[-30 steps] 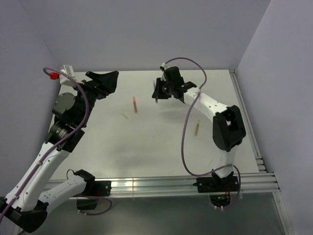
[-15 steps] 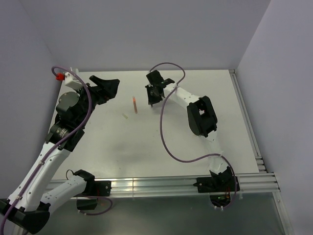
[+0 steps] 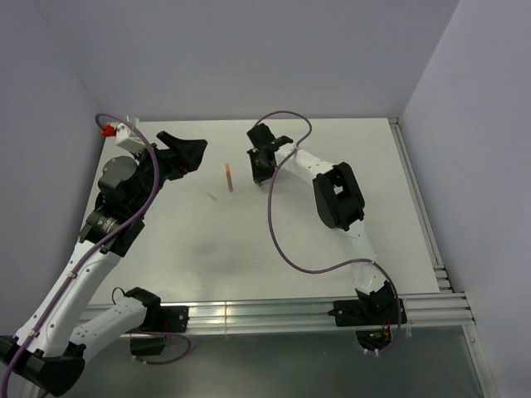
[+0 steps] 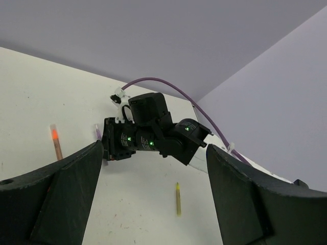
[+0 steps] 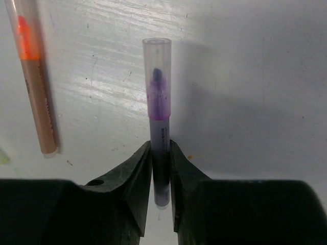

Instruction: Insert the pens into the pen caps

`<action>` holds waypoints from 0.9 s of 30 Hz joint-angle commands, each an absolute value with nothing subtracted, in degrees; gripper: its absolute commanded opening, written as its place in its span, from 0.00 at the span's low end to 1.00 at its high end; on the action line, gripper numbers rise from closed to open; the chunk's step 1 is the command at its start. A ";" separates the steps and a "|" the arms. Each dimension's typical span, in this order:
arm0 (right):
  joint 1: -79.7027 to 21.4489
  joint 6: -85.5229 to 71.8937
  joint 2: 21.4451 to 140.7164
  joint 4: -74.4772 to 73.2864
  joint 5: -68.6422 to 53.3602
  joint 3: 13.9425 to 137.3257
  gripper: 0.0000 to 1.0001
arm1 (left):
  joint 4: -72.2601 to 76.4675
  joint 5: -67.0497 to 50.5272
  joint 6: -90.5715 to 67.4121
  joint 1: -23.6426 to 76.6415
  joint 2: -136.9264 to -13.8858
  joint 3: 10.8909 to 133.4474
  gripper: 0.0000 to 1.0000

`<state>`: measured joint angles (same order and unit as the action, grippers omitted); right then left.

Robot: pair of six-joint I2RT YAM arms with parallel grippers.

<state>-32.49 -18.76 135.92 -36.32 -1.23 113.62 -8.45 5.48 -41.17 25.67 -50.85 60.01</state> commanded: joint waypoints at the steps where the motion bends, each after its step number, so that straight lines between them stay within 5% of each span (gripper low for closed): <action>1: -33.05 -19.25 137.02 -36.30 -0.09 116.89 0.28 | -7.21 3.52 -40.25 25.23 -50.80 59.06 0.86; 20: -32.96 -19.51 134.13 -36.21 2.37 118.74 0.38 | -6.85 1.67 -40.52 24.79 -51.42 57.66 0.85; 27: -30.94 -21.53 123.68 -36.04 7.03 111.12 0.37 | -6.95 1.32 -40.17 24.61 -51.68 57.75 0.85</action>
<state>-32.10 -20.16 132.77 -36.49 3.05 113.99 -8.47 2.66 -41.17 24.93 -51.62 57.56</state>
